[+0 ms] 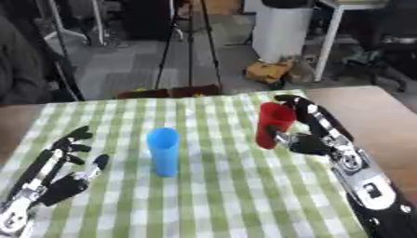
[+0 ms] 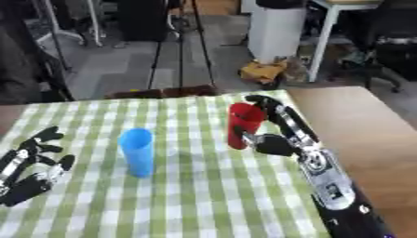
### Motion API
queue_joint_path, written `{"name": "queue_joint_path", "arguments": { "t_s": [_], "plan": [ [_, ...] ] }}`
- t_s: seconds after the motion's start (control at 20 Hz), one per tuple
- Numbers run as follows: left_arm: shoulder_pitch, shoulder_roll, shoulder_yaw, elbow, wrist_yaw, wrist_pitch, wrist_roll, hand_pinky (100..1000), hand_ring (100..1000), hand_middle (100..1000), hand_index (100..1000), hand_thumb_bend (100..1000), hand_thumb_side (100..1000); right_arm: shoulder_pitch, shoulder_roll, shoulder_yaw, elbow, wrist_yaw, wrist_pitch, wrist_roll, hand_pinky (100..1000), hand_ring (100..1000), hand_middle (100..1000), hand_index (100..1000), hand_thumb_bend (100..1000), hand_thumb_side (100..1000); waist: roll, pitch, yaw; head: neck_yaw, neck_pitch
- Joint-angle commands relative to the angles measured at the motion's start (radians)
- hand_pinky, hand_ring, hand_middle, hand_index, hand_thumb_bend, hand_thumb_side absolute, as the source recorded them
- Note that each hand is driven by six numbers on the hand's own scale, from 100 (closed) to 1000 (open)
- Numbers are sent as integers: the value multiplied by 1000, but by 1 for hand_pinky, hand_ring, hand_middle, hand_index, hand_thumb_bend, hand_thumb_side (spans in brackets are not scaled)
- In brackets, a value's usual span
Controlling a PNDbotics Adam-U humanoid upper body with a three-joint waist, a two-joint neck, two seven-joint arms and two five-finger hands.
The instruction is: Pour the contents of one cup into another cup.
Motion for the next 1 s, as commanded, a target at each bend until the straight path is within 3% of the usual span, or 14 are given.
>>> {"name": "queue_joint_path", "arguments": {
  "t_s": [0.05, 0.6, 1.0],
  "plan": [
    [-41, -2, -4, 31, -19, 3, 8, 680, 794, 868, 955, 400, 618, -13, -28, -7, -30, -17, -1, -3, 679, 610, 558, 865, 394, 287, -1, -11, -4, 6, -2],
    [-157, -66, -19, 228, -117, -18, 42, 683, 794, 867, 960, 453, 615, -14, -24, -5, -44, -31, -1, -2, 678, 609, 557, 865, 392, 284, -7, -11, -21, 16, -1],
    [-215, -110, -28, 361, -176, -80, 16, 694, 801, 873, 978, 527, 604, -15, -21, -4, -46, -37, -1, -3, 678, 610, 557, 866, 387, 285, -10, -9, -32, 23, -1]
  ]
}}
